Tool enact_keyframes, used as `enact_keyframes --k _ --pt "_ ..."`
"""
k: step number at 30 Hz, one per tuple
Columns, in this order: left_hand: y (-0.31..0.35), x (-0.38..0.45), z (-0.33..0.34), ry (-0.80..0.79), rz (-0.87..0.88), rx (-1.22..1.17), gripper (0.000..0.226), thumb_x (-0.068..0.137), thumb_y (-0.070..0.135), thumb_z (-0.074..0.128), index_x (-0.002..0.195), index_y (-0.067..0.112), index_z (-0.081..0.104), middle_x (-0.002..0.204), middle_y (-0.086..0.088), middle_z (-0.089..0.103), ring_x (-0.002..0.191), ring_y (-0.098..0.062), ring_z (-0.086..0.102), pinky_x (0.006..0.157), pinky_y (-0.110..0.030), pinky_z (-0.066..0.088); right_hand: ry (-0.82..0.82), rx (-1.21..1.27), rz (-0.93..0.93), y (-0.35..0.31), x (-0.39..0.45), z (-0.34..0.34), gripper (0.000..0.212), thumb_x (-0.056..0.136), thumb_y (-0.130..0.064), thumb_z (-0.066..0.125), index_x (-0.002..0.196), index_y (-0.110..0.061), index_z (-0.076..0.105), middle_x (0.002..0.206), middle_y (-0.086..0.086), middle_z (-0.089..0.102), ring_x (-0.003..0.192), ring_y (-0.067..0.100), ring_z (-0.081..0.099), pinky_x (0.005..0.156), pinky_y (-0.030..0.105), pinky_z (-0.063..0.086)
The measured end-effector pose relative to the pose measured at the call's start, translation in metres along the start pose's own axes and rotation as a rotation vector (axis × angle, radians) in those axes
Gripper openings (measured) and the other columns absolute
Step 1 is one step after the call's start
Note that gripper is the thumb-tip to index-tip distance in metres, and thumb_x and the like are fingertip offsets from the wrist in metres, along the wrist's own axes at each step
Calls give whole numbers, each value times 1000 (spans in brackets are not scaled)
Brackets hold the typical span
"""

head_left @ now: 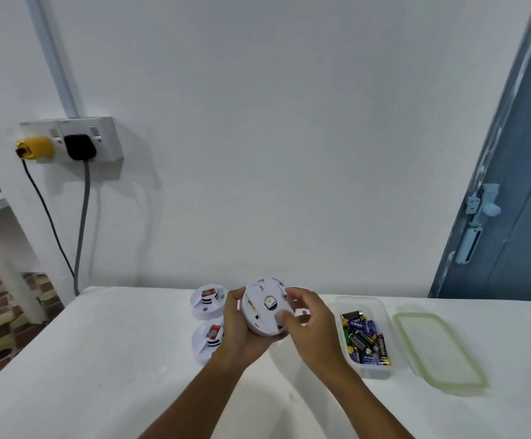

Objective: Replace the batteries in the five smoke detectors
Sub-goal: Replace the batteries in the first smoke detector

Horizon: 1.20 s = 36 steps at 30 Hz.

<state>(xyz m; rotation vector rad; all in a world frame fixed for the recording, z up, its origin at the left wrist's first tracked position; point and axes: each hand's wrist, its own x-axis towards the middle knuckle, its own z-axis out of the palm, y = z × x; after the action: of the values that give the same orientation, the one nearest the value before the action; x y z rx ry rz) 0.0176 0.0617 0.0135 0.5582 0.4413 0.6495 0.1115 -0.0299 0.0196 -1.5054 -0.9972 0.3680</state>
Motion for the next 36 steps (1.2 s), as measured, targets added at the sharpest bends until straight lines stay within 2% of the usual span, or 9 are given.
enact_keyframes --k 2,5,12,18,23,28,31,33,36 --pt "3 -2 1 -3 13 6 52 80 43 45 110 7 68 117 -21 63 105 -36 61 85 -44 47 -84 -151 -43 -5 4 5 45 78 -20 76 120 -22 57 114 -8 57 106 8 53 85 14 45" --pt "7 -3 1 8 64 -3 46 78 41 46 92 9 76 104 -17 69 89 -30 68 77 -39 48 -194 -379 -74 -15 13 8 66 74 -34 78 131 -22 48 116 -5 47 111 11 47 91 24 45" --pt "14 -4 -2 -6 133 65 45 76 40 46 89 12 78 98 -16 69 91 -29 64 80 -41 45 -359 -415 -28 -29 36 12 65 65 -25 81 121 -19 47 111 -4 43 102 13 49 71 16 40" --pt "12 -7 -7 59 91 195 55 77 40 50 119 6 61 107 -19 63 94 -28 63 73 -38 52 -465 -600 -214 -19 46 6 63 65 -19 77 115 -19 39 111 -2 37 104 16 39 83 31 47" --pt "13 -11 -12 86 58 259 41 90 38 42 107 9 66 94 -14 69 84 -25 66 68 -36 53 -452 -483 -195 -6 43 10 62 63 -22 76 114 -20 40 112 -3 39 104 14 41 83 27 45" --pt "23 -23 -32 155 40 127 47 85 45 44 109 9 65 97 -17 67 82 -28 62 63 -34 51 -357 -273 -53 4 28 18 65 53 -29 74 110 -23 44 109 -3 47 95 12 52 71 23 52" --pt "36 -37 -58 220 76 50 46 83 43 41 105 12 66 105 -17 65 94 -33 56 81 -40 44 -519 -302 82 15 12 21 61 56 -26 75 108 -20 45 104 1 50 85 14 56 56 21 49" --pt "41 -48 -73 255 92 -25 47 77 42 46 108 13 67 115 -19 62 108 -37 53 91 -46 40 -676 -473 128 24 -1 21 55 58 -28 75 104 -18 46 101 1 51 80 14 54 58 23 46" --pt "40 -66 -94 301 127 -103 48 70 42 51 101 12 70 111 -19 65 108 -39 52 88 -44 39 -864 -660 138 32 -22 32 47 54 -33 71 90 -20 44 100 2 49 79 15 50 60 27 43"
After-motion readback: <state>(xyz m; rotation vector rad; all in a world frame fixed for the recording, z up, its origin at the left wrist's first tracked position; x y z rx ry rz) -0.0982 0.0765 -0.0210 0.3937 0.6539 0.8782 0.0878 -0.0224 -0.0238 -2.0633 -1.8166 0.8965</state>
